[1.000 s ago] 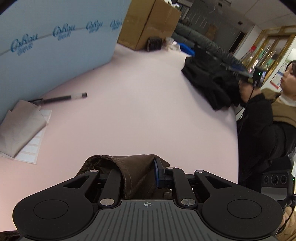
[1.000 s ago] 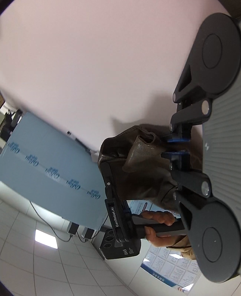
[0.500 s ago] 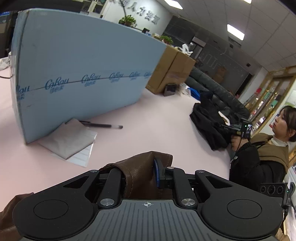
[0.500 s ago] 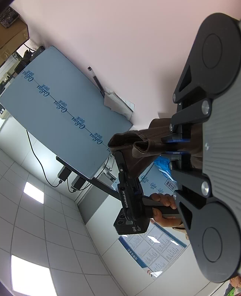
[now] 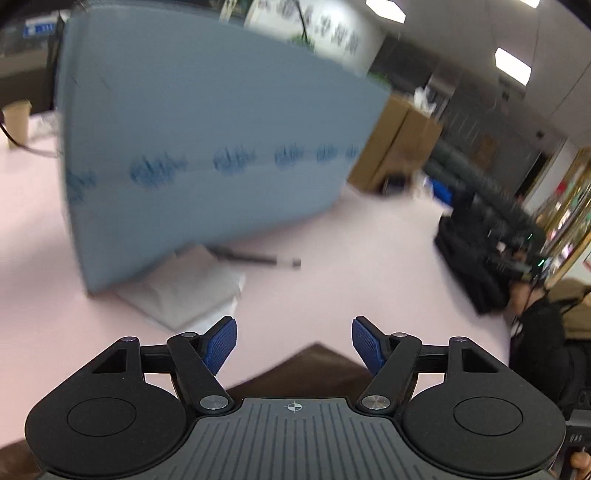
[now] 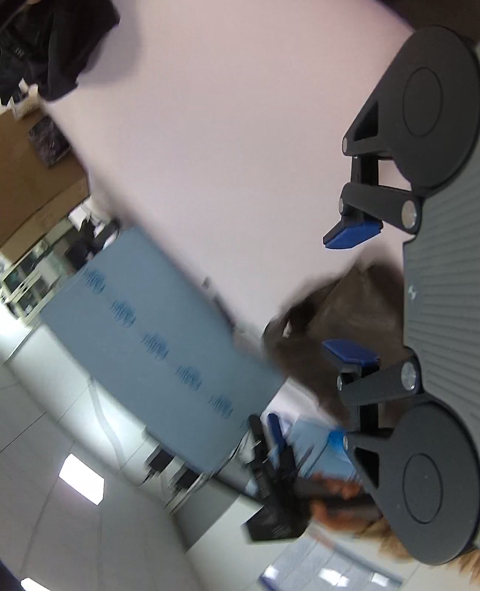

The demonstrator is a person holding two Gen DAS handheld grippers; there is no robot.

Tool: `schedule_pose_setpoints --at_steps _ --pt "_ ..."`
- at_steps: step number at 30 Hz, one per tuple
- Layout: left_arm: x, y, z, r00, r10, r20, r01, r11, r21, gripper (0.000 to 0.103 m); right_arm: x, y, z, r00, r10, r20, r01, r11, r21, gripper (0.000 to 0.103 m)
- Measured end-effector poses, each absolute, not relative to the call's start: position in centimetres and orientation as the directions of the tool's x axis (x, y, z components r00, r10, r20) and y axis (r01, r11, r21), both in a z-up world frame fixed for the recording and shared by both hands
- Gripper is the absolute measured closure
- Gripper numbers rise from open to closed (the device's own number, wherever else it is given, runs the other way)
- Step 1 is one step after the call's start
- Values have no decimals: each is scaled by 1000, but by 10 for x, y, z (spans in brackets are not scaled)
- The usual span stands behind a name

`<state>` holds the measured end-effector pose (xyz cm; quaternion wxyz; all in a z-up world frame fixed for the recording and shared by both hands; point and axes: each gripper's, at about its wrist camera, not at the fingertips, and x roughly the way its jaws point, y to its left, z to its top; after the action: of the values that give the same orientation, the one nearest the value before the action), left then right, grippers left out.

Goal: Fold clothes

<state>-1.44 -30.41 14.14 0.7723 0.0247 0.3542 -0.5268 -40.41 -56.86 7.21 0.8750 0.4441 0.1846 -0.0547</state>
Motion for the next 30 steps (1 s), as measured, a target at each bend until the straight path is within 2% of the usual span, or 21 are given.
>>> schedule_pose_setpoints --at_steps 4,9,12,16,19,21,24,28,29,30 --pt "-5 -212 146 365 -720 -590 748 604 -274 28 -342 -562 88 931 171 -324 139 654 744 37" --pt "25 -103 108 432 -663 -611 539 733 -415 28 -261 -564 70 883 406 -234 34 443 896 36" --pt "37 -63 85 437 -663 -608 428 748 -508 28 -226 -562 68 882 345 -321 106 519 848 37" --pt "52 -53 63 440 -615 -655 353 789 -503 28 -202 -556 73 849 235 -474 182 711 679 36" --pt "64 -53 47 402 -649 -646 335 761 -555 28 -185 -554 74 816 168 -554 211 805 554 36" --pt "69 -60 42 394 -644 -655 338 765 -549 28 -176 -559 70 800 147 -581 230 820 524 36" --pt "75 -75 28 376 -618 -691 341 785 -517 28 -165 -575 59 793 171 -585 250 784 568 36" --pt "69 -81 23 400 -630 -666 404 773 -489 30 -150 -586 44 771 206 -603 252 770 586 36" --pt "67 -81 23 399 -635 -662 417 768 -486 33 -146 -588 40 762 221 -608 250 766 592 36" --pt "67 -81 23 398 -638 -660 420 766 -487 43 -143 -588 38 756 223 -616 252 769 588 36"
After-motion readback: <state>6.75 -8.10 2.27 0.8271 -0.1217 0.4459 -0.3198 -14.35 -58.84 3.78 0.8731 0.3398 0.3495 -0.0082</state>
